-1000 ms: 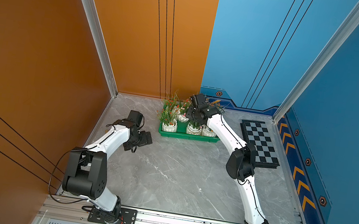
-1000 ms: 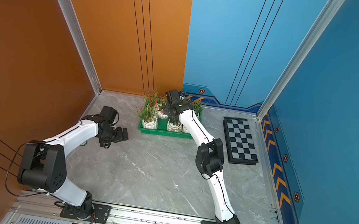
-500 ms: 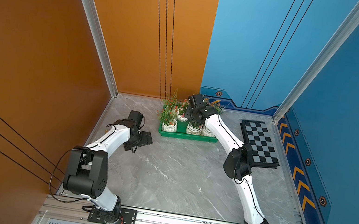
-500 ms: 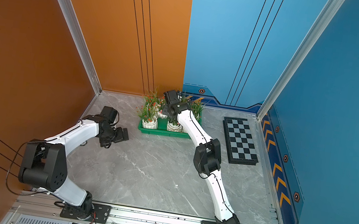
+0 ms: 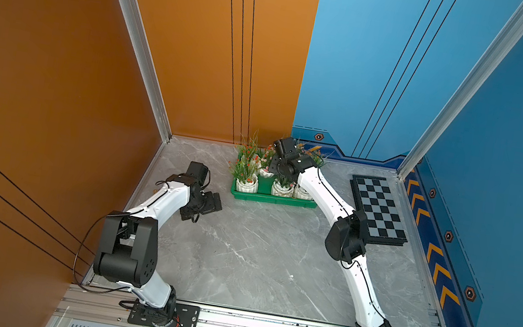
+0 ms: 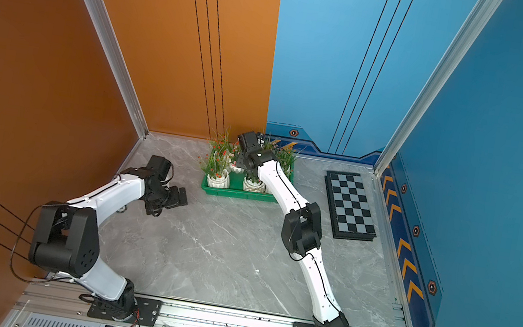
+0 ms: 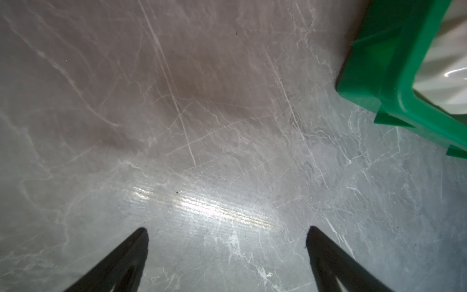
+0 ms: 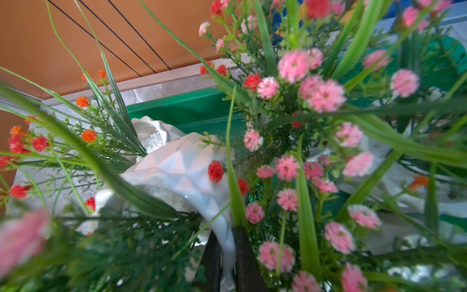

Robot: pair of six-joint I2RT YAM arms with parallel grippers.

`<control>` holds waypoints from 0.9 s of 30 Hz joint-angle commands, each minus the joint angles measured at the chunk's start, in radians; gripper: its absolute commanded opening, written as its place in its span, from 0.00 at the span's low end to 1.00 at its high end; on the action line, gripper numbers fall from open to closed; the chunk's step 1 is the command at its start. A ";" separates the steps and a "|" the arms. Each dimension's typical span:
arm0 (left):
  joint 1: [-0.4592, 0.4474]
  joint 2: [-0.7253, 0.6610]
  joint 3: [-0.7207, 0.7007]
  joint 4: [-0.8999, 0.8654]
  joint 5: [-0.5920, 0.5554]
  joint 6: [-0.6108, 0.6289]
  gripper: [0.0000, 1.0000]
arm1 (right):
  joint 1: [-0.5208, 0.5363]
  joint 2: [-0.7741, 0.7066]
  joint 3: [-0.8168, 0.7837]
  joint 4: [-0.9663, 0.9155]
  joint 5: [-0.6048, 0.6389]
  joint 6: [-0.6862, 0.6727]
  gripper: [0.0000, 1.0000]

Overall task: Put the potted gypsophila into the storage box
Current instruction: Place the baby's breath potted plant at the storage box.

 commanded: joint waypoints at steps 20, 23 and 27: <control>0.006 -0.027 0.008 -0.004 0.026 -0.002 0.98 | -0.021 -0.010 0.039 -0.158 -0.031 0.002 0.01; 0.006 -0.019 0.013 -0.004 0.030 -0.001 0.98 | -0.020 0.019 0.061 -0.174 -0.046 0.002 0.01; 0.006 -0.015 0.016 -0.004 0.030 -0.001 0.98 | -0.018 0.043 0.067 -0.174 -0.055 0.001 0.01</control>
